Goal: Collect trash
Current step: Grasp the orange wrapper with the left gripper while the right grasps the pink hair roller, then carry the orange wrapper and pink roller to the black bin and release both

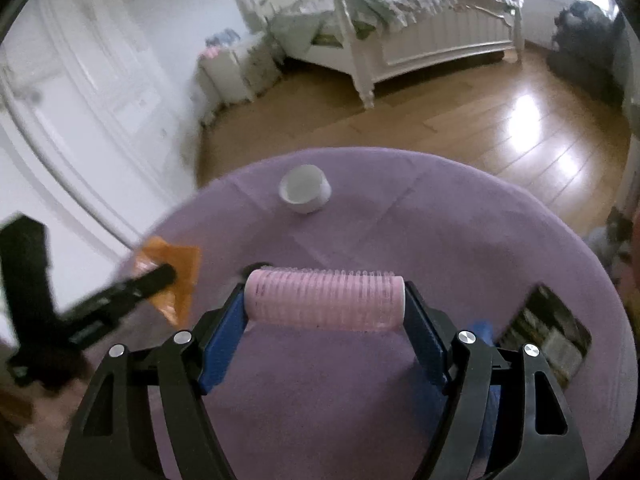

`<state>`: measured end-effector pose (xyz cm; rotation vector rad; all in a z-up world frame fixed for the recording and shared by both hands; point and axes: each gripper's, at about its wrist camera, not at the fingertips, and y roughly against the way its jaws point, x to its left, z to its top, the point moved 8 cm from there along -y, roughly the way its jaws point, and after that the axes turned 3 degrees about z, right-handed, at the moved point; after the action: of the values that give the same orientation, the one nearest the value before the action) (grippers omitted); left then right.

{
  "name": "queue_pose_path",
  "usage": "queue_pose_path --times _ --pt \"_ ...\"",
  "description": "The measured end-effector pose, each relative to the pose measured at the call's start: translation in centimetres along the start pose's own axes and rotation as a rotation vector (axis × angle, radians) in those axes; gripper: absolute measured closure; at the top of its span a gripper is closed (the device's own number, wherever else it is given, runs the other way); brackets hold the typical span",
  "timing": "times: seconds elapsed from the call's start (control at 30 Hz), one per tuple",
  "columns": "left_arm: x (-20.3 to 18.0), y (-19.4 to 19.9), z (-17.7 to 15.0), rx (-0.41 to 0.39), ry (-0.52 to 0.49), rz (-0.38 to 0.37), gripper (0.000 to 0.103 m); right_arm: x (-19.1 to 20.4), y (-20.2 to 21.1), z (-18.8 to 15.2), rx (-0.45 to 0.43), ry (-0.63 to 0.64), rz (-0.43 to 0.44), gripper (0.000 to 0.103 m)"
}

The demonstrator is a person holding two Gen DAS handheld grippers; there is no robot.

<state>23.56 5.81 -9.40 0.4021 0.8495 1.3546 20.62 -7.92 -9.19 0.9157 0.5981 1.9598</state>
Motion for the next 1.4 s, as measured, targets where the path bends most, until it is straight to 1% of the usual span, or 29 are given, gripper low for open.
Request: queue_pose_path --times 0.13,0.2,0.23,0.27,0.3,0.47,0.67,0.87,0.93,1.13,1.3,1.4 --pt "-1.3 3.1 -0.5 -0.044 -0.002 -0.019 0.078 0.7 4.8 -1.4 -0.069 -0.031 0.085 0.029" --pt "-2.0 4.8 -0.9 -0.065 0.0 -0.03 0.078 0.6 7.2 -2.3 -0.099 -0.05 0.115 0.029" --pt "-2.3 5.3 -1.0 -0.073 0.001 -0.035 0.078 0.6 8.1 -2.6 -0.109 -0.058 0.124 0.029" --pt "-2.7 6.3 -1.2 -0.085 0.003 -0.043 0.078 0.6 8.1 -2.6 -0.109 -0.058 0.124 0.029" --pt "-3.2 6.8 -1.3 -0.093 0.003 -0.05 0.078 0.4 9.4 -3.2 -0.125 -0.07 0.134 0.029" --pt "-7.9 9.7 -3.0 -0.111 -0.042 -0.105 0.078 -0.7 14.4 -5.6 -0.18 -0.108 0.138 0.029" --pt "-15.5 10.4 -5.1 -0.099 -0.128 -0.191 0.078 -3.5 20.3 -8.2 -0.249 -0.138 0.12 0.029" --pt "-24.2 9.6 -7.1 -0.065 -0.222 -0.292 0.078 -8.9 27.0 -10.9 -0.346 -0.221 0.073 0.029" --pt "-26.8 9.0 -7.6 -0.054 -0.249 -0.322 0.078 -11.5 29.3 -11.8 -0.381 -0.261 0.05 0.029" --pt "-34.8 6.0 -9.6 0.002 -0.303 -0.411 0.078 -19.1 34.4 -14.9 -0.457 -0.373 -0.022 0.029" --pt "-40.8 3.3 -12.0 0.062 -0.358 -0.464 0.078 -25.1 37.3 -17.8 -0.495 -0.47 -0.077 0.029" --pt "-43.3 1.5 -13.5 0.103 -0.38 -0.484 0.078 -28.0 37.6 -19.3 -0.499 -0.52 -0.101 0.029"
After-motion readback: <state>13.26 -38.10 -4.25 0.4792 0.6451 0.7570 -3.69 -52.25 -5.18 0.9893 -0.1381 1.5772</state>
